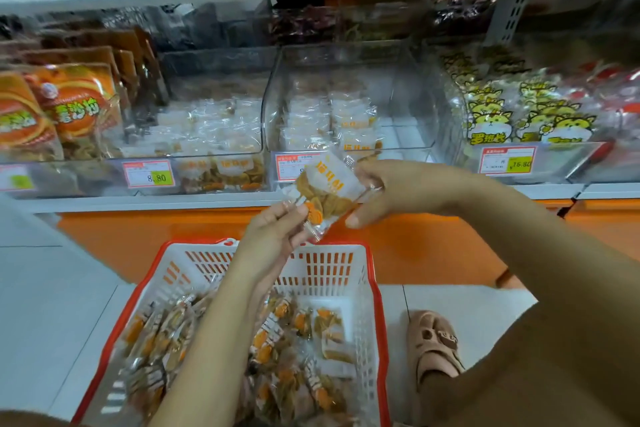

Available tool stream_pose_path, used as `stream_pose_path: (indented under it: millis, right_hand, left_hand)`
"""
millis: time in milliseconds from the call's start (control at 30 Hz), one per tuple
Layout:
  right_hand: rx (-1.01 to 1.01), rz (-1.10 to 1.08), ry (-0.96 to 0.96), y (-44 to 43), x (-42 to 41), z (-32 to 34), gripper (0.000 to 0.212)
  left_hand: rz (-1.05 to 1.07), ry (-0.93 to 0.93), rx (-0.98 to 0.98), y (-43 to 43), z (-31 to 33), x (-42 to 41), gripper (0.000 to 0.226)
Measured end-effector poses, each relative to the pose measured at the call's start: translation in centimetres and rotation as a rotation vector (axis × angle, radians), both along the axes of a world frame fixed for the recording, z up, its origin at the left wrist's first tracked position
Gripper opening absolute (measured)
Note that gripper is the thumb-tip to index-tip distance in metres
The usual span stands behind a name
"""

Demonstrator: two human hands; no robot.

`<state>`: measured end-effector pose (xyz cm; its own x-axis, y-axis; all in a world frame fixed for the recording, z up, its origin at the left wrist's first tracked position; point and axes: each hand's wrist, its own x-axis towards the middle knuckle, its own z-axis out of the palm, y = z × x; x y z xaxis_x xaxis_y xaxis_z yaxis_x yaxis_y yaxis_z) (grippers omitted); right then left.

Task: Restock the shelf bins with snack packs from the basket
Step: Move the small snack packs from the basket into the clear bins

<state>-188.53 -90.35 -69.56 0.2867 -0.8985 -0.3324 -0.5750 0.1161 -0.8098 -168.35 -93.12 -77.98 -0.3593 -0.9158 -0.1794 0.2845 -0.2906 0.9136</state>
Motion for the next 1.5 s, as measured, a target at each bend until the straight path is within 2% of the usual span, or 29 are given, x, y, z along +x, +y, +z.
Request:
stream_pose_path:
  millis: [33,67,100,200,267,333,400,467,633,733,833,900,1000,1133,1233,1400,1500]
  right_hand:
    - [-0.003,-0.054,-0.124,-0.1,-0.2,0.5,0.04]
    - [-0.009,-0.116,-0.196,-0.3,-0.6,1.1,0.044]
    - [-0.019,-0.146,-0.226,-0.7,-0.9,1.5,0.038]
    - [-0.086,-0.155,-0.163,-1.9,-2.0,2.7,0.022]
    - [-0.182,-0.208,-0.111,-2.9,-3.0,3.3,0.021]
    - [-0.282,-0.264,-0.058,-4.1,-4.1,3.7,0.015]
    - [-0.363,-0.293,0.073,-5.3,-5.1,3.8,0.021]
    - [-0.401,-0.29,0.229,-6.3,-5.9,3.7,0.028]
    - [-0.523,-0.222,0.405,-7.0,-6.4,4.9,0.018]
    - [-0.601,-0.198,0.475,-7.0,-6.6,5.7,0.008]
    - [-0.562,-0.101,0.637,-8.0,-6.2,5.2,0.02]
    - [-0.455,-0.039,0.763,-8.6,-5.3,4.4,0.031]
    - [-0.244,0.019,0.81,-9.6,-4.4,3.1,0.032]
    - [-0.106,0.009,0.686,-10.8,-4.6,2.3,0.011]
    - [0.008,-0.064,0.492,-11.4,-5.4,1.8,0.027]
    - [0.113,-0.007,0.419,-11.3,-5.6,0.8,0.004]
    - [0.104,0.005,0.397,-11.4,-5.3,0.2,0.009]
  left_hand:
    - [-0.005,0.03,-0.023,0.0,0.9,-0.5,0.011]
    - [-0.014,0.049,-0.048,0.0,1.9,-1.1,0.011]
    - [-0.022,0.054,-0.073,0.0,2.6,-1.5,0.011]
    - [-0.018,-0.024,-0.16,-0.8,4.3,-2.8,0.01]
    - [0.061,-0.237,-0.294,-2.0,4.9,-3.3,0.013]
    - [0.183,-0.54,-0.485,-3.5,5.3,-3.4,0.026]
    - [0.241,-0.743,-0.676,-4.5,5.6,-3.5,0.027]
    - [0.193,-0.904,-0.827,-5.3,5.6,-3.8,0.026]
    - [0.07,-1.175,-1.013,-6.4,4.6,-4.2,0.031]
    - [0.072,-1.209,-1.04,-6.7,4.5,-4.3,0.03]
    - [0.053,-1.222,-1.043,-7.0,4.4,-4.2,0.029]
    - [0.037,-1.221,-1.029,-7.1,4.5,-4.1,0.029]
    - [0.035,-1.206,-1.028,-7.3,4.3,-3.8,0.029]
    - [0.042,-1.196,-1.045,-7.2,4.2,-3.6,0.029]
    - [0.044,-1.184,-1.044,-7.3,4.1,-3.6,0.028]
    - [0.048,-1.18,-1.054,-7.4,3.9,-3.6,0.028]
    - [0.052,-1.173,-1.055,-7.4,3.8,-3.6,0.027]
